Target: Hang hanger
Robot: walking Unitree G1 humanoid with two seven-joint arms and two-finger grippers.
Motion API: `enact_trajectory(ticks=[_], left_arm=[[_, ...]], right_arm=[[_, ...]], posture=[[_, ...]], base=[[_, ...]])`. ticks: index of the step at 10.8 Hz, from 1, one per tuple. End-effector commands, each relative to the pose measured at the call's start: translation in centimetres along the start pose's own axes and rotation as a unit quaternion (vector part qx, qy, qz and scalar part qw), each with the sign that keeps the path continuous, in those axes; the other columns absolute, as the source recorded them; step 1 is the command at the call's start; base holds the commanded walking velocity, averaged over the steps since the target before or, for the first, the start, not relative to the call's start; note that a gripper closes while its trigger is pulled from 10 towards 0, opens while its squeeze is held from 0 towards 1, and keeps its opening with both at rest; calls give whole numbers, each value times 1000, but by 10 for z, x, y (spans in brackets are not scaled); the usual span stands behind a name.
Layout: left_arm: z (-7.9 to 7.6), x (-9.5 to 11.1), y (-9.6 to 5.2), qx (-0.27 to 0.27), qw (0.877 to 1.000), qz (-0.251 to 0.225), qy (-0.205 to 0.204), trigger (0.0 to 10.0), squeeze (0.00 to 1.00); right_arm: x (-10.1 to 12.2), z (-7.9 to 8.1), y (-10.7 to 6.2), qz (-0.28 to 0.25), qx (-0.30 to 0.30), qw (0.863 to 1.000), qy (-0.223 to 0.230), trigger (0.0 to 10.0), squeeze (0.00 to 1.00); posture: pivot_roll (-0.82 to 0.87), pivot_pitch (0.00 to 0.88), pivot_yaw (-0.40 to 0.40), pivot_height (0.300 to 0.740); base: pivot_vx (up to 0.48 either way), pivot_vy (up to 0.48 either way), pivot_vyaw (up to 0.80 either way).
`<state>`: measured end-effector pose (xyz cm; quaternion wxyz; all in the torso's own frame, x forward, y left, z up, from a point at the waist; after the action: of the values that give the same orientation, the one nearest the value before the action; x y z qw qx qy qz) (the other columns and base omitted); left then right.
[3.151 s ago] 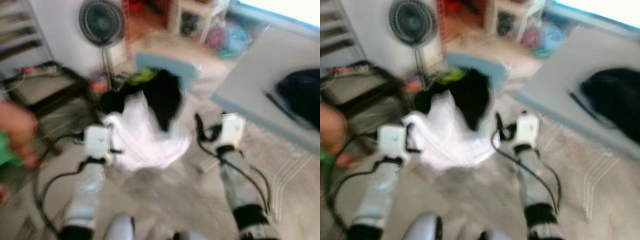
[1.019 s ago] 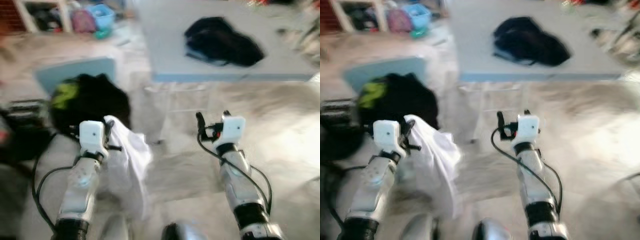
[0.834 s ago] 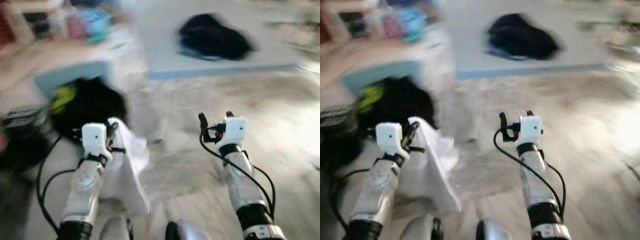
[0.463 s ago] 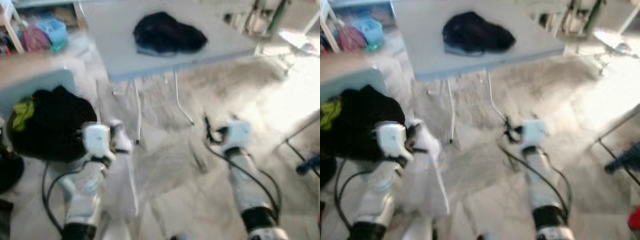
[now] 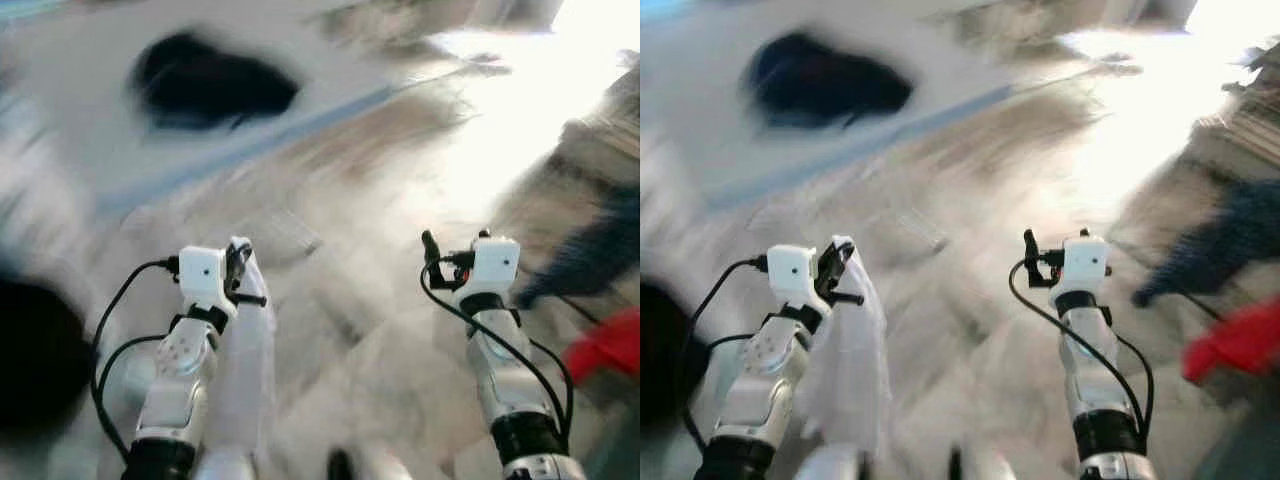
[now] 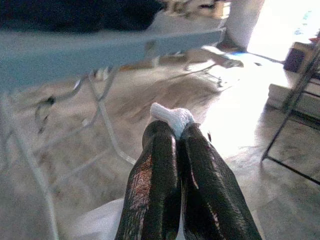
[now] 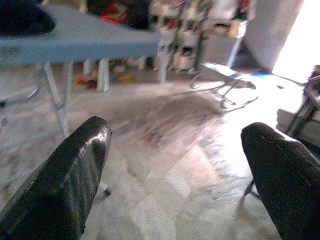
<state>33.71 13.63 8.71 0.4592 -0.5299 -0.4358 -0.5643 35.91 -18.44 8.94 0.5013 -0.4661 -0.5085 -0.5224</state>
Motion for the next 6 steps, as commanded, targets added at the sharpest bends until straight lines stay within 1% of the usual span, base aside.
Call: enact_trajectory(ticks=[1, 3, 6], left_arm=[[8, 5, -1, 10, 1000, -8, 5, 10000, 0], [8, -1, -2, 8, 1000, 5, 8, 10000, 0], [7, -14, -3, -3, 999, 36, 30, 10000, 0]], right_arm=[[-1, 11, 0, 0, 13, 1000, 4, 10000, 0], [-4, 10, -1, 4, 10, 1000, 4, 10000, 0], [-5, 11, -2, 6, 9, 1000, 5, 10000, 0]], posture=[[0, 130, -66, 740], [4, 129, -65, 740], [6, 127, -61, 740]], base=[[375, 296, -800], [373, 304, -800], [334, 344, -800]])
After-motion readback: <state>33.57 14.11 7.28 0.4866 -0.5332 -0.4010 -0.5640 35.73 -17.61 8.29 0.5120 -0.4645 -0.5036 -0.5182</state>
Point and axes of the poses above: a point about 5 cm out from each wrist's last joint towards the gripper, its own y axis pointing out of the wrist towards the gripper, its own x axis along the axis of the wrist's last joint, z = x × y, the point moved 6 cm from there along y, pointing out of the wrist towards the gripper, and after that the axes turned 6 degrees about y, right-handed, at the moved point
